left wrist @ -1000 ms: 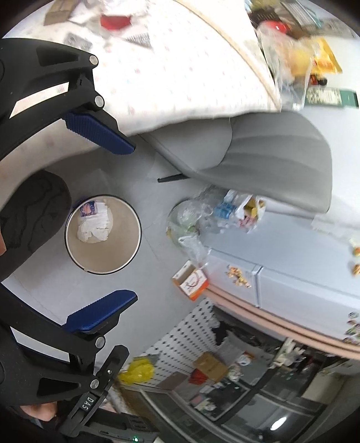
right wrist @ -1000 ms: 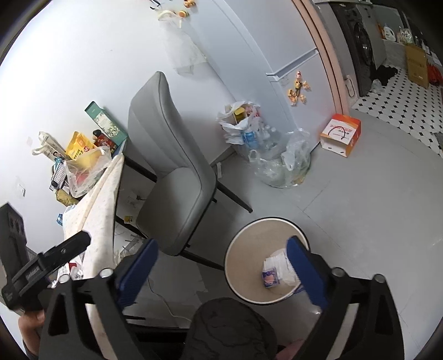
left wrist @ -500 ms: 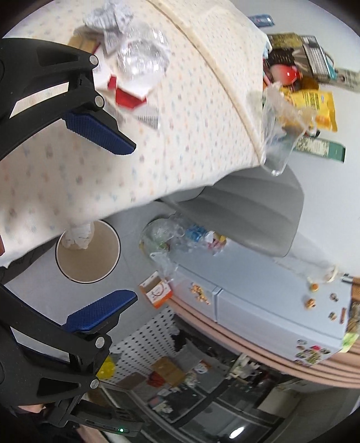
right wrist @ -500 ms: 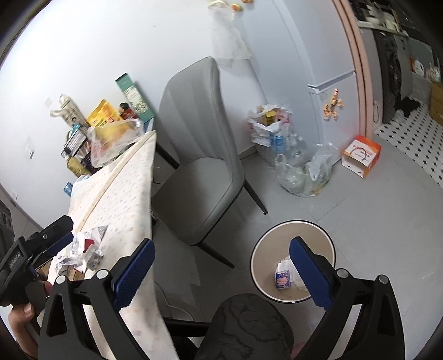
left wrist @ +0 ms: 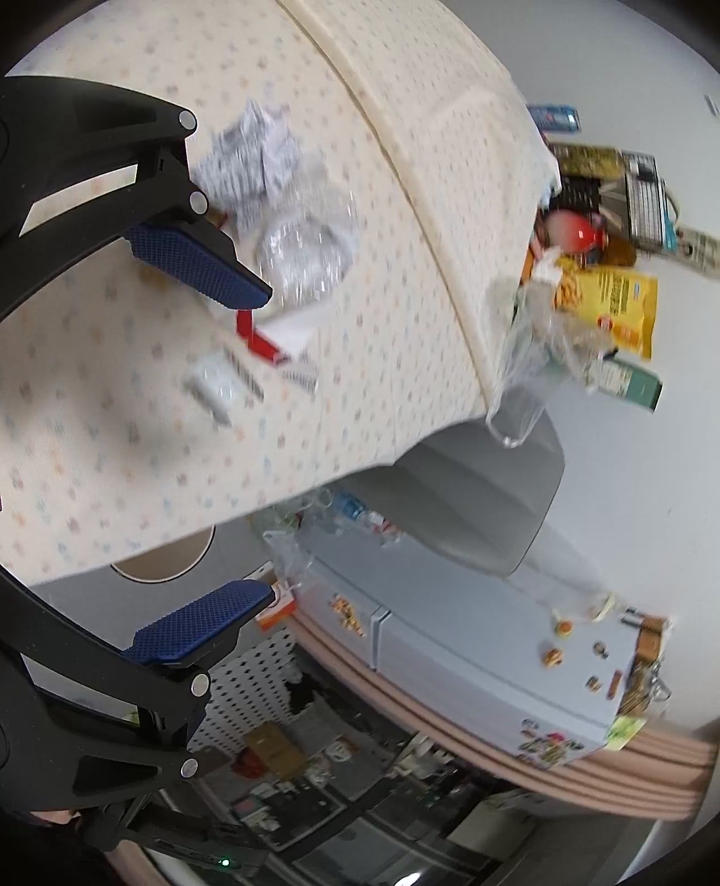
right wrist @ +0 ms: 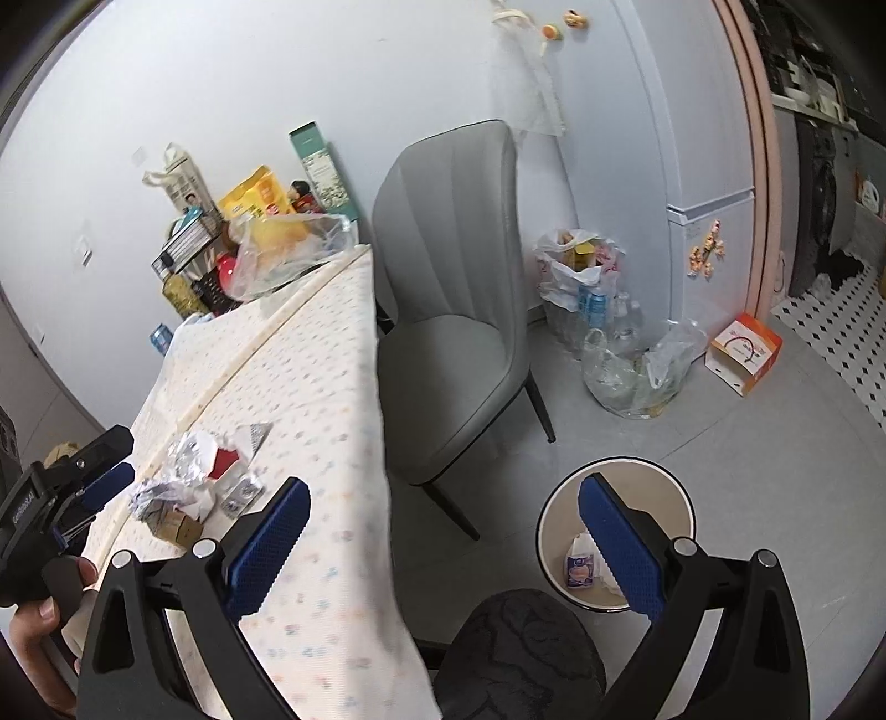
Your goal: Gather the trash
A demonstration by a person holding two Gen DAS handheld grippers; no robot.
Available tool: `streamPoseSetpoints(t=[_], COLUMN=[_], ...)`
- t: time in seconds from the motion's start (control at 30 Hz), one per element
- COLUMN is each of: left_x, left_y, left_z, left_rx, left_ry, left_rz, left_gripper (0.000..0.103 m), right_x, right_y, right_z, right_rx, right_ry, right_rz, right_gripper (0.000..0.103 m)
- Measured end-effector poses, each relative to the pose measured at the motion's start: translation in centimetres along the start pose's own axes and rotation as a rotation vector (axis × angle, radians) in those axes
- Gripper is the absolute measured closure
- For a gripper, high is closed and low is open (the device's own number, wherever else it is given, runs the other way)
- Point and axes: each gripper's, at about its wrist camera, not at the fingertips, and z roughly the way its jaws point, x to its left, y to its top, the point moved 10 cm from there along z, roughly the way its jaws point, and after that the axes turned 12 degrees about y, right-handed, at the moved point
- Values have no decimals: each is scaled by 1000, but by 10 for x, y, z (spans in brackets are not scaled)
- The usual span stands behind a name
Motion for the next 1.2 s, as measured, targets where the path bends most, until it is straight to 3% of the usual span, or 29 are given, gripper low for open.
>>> streamPoseSetpoints(t=[0.73,0.9,1.07,1.2], left_x=[112,113,98,86], left_y=[-12,-18,-36,-50], left_z=[-17,5,25,39], left_rx=[6,53,110,155], left_ry=[43,59,79,120], left_rz=[-154,-148,-89,-23], left_gripper=[6,17,20,32], right_x=[73,70,55,49], right_y=[-10,-12,-12,-12], right_z=[31,36,42,46], right_rx=[59,65,78,81], right_ry=[39,51,47,52], right_rz=[-131,-132,-101,-83], right_gripper=[8,8,8,8])
